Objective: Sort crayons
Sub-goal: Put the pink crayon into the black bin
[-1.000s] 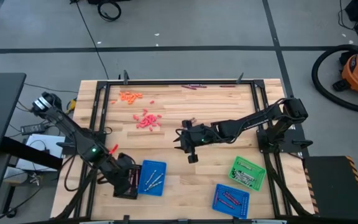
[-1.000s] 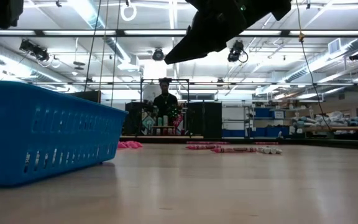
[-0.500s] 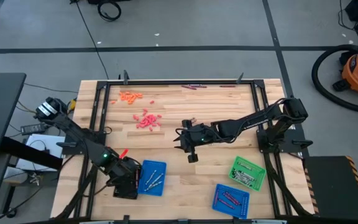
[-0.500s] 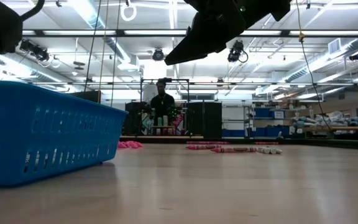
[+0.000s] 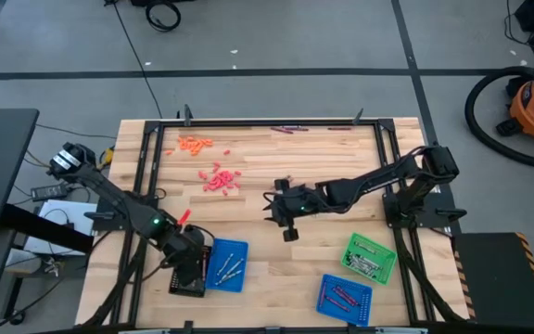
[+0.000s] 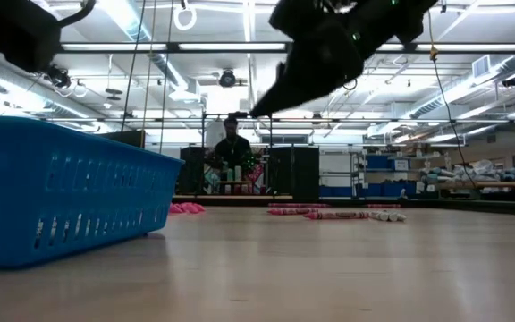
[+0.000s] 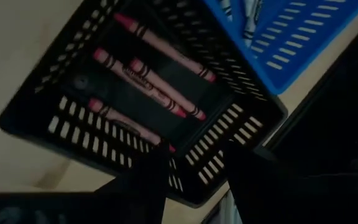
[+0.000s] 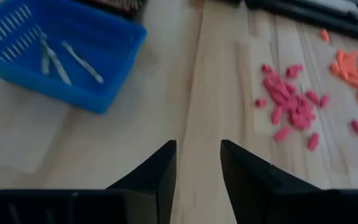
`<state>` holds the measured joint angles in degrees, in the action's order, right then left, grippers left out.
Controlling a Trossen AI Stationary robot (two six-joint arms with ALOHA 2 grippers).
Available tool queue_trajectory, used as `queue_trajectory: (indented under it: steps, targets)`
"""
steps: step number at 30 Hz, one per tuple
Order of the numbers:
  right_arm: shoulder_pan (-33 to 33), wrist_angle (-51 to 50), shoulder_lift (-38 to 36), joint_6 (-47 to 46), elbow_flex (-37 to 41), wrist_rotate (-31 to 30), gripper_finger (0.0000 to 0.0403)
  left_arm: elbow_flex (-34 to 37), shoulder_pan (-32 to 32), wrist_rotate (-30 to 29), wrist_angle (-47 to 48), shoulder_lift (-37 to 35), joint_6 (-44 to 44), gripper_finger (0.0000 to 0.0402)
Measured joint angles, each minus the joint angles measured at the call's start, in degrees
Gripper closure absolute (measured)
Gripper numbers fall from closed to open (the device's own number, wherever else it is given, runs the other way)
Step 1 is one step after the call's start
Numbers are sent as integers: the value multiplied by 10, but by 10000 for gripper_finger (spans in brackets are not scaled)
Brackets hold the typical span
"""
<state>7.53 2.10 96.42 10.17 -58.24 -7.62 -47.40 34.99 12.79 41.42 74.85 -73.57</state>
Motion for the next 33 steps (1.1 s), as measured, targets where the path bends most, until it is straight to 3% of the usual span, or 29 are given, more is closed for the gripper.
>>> queue_trajectory:
  steps: [9, 15, 28, 33]
  targets:
    - [-30, -12, 0, -52, 55, 2, 270, 0, -41, -11, -51, 0, 137, 239]
    - [-40, -41, 0, -97, 76, 17, 270, 0, -67, 14, -51, -1, 202, 239]
    - [-60, -163, 0, -130, 76, -2, 275, -7, -125, -17, -61, -5, 324, 239]
    - [-79, -164, 0, -117, 76, 15, 275, -53, -137, -74, -62, -7, 386, 239]
